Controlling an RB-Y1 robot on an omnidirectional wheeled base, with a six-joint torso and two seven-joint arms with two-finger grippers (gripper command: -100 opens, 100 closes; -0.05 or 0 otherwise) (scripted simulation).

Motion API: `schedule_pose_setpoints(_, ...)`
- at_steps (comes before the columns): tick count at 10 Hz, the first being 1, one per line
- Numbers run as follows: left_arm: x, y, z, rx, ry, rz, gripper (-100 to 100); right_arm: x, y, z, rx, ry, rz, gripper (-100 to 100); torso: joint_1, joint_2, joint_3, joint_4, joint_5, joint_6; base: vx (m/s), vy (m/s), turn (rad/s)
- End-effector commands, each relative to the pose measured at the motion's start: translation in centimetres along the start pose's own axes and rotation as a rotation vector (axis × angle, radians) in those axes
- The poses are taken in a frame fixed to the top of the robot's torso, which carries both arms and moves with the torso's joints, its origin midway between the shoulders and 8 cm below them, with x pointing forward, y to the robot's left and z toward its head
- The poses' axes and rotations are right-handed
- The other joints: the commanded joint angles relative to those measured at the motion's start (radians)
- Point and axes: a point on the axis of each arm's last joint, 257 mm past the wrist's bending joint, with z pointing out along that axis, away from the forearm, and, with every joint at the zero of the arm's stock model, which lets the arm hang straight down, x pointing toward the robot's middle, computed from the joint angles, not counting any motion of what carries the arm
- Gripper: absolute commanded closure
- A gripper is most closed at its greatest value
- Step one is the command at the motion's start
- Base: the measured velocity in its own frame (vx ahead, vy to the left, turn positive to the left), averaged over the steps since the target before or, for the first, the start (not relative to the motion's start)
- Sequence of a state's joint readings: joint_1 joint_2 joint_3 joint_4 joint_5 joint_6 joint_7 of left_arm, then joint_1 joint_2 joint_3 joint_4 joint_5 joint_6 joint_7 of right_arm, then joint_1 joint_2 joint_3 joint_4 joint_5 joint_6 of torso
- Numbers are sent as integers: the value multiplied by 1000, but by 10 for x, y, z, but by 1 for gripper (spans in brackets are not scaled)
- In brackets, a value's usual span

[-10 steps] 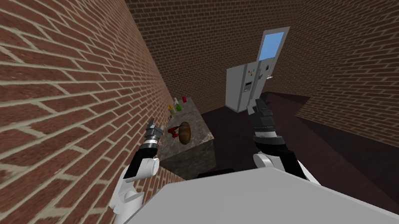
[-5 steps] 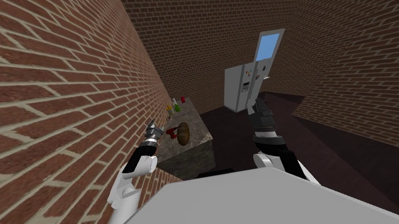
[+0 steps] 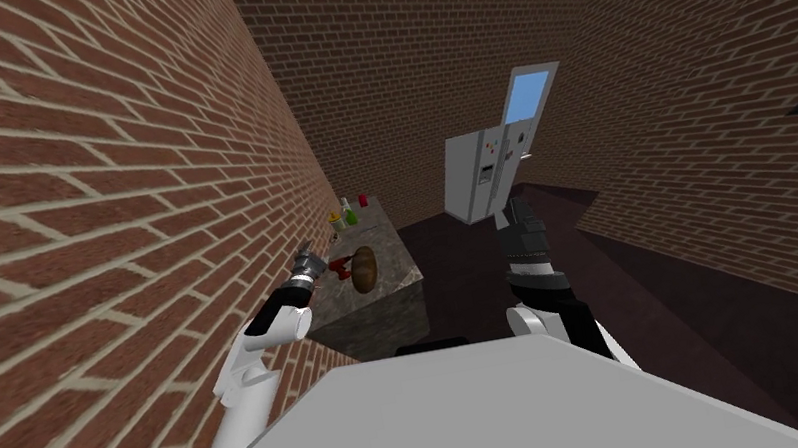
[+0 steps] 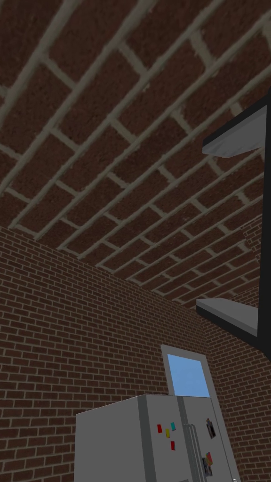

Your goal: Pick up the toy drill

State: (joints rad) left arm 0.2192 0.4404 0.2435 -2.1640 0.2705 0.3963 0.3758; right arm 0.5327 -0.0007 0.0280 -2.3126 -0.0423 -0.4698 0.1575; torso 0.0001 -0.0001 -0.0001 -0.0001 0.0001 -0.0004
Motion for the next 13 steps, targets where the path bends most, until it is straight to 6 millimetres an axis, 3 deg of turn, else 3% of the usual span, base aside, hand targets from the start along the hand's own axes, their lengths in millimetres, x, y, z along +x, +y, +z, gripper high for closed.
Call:
schedule_pose_setpoints(1,-10,12,4,-53,-21,-16,-100,0,0,0,0,0,0,0,0,0,0,0,0,0,1,-1,-58)
schedule_pose_setpoints(13,-70,73,10,-326,-165,-54,-100,0,0,0,0,0,0,0,0,0,0,0,0,0,-1,4,-65)
